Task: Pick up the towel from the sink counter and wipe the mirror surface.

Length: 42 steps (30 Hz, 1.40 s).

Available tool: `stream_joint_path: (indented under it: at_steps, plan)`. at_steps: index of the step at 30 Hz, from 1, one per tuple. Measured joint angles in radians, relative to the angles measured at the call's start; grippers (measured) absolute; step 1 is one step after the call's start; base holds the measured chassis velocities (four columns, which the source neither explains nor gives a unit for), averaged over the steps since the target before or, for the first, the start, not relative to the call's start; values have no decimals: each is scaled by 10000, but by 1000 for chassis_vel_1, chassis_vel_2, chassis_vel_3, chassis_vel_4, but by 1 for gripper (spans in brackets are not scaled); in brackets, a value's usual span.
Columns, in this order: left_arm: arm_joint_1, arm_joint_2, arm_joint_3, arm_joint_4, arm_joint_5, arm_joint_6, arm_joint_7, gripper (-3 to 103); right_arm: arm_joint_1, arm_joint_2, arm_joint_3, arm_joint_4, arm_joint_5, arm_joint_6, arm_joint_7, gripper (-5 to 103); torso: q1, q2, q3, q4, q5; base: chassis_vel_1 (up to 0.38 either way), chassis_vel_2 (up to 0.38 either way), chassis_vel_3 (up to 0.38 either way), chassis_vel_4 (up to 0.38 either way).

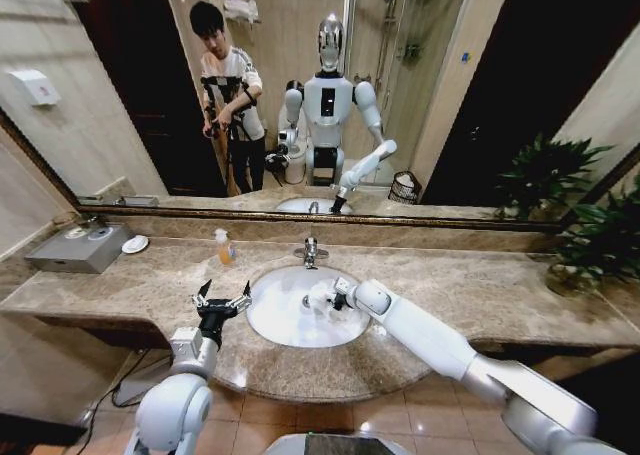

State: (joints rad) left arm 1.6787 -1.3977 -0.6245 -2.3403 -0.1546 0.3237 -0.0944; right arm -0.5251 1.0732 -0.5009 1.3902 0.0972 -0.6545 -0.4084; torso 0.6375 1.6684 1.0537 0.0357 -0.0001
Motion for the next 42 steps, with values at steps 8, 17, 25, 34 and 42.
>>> stream_joint_path:
  at_steps: [8, 17, 25, 34, 42]
  plan:
    - [0, 0, 0, 0, 0, 0, 0, 100, -572, -561, -405, 1414, 523, -347, 263, 12, -3, 0, -1, 0, 2, 0, 0, 0, 0]
    - [0, 0, 0, 0, 0, 0, 0, 100, 39, -286, -42, 404, 808, -193, 764, 12, -2, 0, 0, 2, 1, 0, 0, 0, 0]
    - [0, 0, 0, 0, 0, 0, 0, 100, 276, 150, 209, -89, 952, 78, 1158, 12, 0, 0, 0, 2, -2, 0, 0, 0, 0]
    - [0, 0, 0, 0, 0, 0, 0, 100, -569, -184, -519, 1434, 1425, -46, 1787, 12, -2, 0, 0, 1, 1, 0, 0, 0, 0]
    - [0, 0, 0, 0, 0, 0, 0, 100, -413, -99, -650, 1488, 1998, -60, 2787, 12, -2, 0, 0, 2, 0, 0, 0, 0, 0]
